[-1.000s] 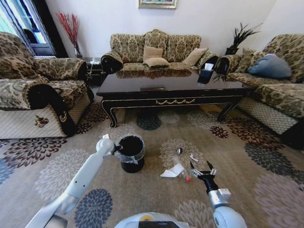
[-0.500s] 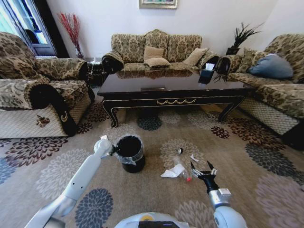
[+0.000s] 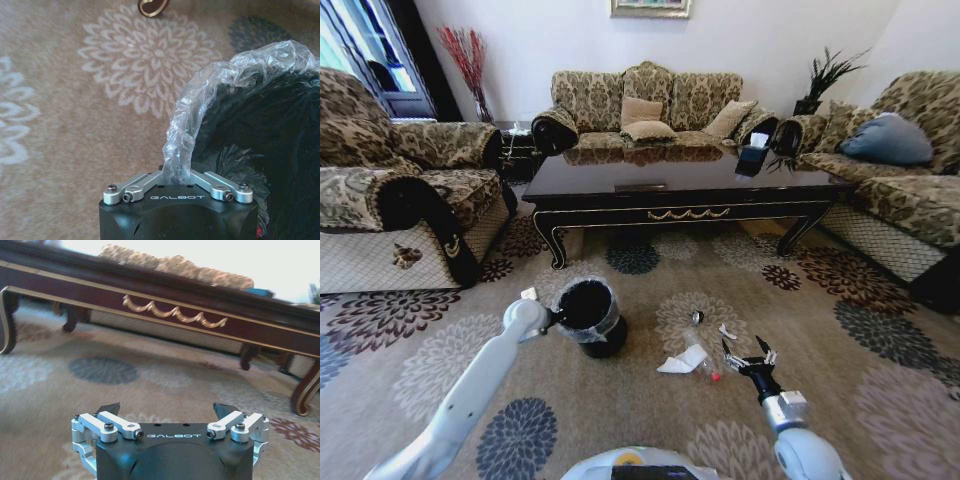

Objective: Move to the front of the table and pick up the trash from the floor, then place it into the trash bin.

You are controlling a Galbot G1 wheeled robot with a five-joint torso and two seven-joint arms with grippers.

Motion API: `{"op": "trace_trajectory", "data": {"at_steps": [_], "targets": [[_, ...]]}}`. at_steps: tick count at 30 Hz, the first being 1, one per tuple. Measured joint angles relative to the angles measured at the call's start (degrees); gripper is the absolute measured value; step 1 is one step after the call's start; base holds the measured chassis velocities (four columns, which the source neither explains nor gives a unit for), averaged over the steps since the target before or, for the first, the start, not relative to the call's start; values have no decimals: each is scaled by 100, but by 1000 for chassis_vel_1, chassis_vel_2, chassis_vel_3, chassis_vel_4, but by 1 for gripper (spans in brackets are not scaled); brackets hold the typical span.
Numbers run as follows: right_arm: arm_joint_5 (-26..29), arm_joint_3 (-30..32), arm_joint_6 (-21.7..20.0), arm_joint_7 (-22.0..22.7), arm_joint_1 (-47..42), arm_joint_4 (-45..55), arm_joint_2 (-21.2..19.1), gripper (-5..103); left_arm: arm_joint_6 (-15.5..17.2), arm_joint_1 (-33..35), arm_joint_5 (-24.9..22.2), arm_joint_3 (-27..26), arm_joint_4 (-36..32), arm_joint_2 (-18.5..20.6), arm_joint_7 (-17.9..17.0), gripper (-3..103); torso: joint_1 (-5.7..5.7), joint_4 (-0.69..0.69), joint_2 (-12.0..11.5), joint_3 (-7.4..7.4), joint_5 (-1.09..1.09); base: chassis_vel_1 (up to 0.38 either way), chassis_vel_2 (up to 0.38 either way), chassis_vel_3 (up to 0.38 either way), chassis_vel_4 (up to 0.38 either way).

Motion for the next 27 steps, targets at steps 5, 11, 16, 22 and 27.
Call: {"op": "trace_trajectory", "data": {"at_steps": [5, 11, 16, 22, 27], "targets": [[-171, -258, 102, -118, 187, -452, -278, 100, -1, 430, -100, -353, -449, 236, 1, 0, 0, -1, 0, -1, -1, 0, 0, 0, 0], [-460, -712, 304, -371, 392, -1276, -643, 100, -1, 788, -197, -730, -722, 432, 0, 0, 0, -4, 0, -1, -1, 0, 0, 0, 0], [-338, -875, 431, -697, 577, -1837, -762, 100, -2, 878, -246, -786, -861, 465, 0, 0, 0, -3, 0, 0, -2, 0, 0, 0, 0], [-291, -1129, 532, -915, 848, -2117, -750, 100, -3, 971, -216, -804, -964, 426, -43, 0, 0, -2, 0, -1, -2, 0, 0, 0, 0], [-352, -1371, 590, -948, 1103, -2378, -683, 100, -4, 967, -203, -751, -988, 408, -109, 0, 0, -2, 0, -1, -2, 0, 0, 0, 0]]}}
